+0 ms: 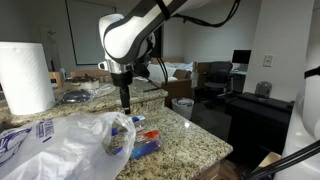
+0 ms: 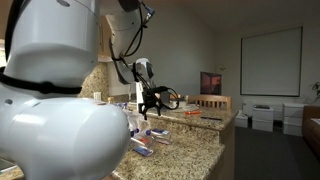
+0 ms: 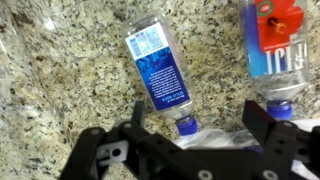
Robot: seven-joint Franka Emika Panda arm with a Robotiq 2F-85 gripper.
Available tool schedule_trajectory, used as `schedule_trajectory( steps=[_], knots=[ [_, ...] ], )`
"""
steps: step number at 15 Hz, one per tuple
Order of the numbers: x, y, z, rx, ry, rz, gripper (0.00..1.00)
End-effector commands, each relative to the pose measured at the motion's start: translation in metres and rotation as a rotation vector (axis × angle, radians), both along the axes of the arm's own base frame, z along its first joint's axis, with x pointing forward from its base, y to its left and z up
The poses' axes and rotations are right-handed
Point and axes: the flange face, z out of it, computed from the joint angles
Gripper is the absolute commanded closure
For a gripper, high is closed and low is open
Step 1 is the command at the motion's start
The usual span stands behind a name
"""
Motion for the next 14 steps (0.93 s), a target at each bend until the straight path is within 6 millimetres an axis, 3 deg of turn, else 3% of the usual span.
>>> schedule_trajectory(
  steps=[1,9,14],
  knots=[
    [0.000,0.001,0.000,0.000,0.002,0.000,0.00],
    [0.027,0.036,-0.043,0.132,-0.213,0.188,0.00],
    [0.036,0.040,-0.079,0.230,-0.144,0.361,0.00]
  ],
)
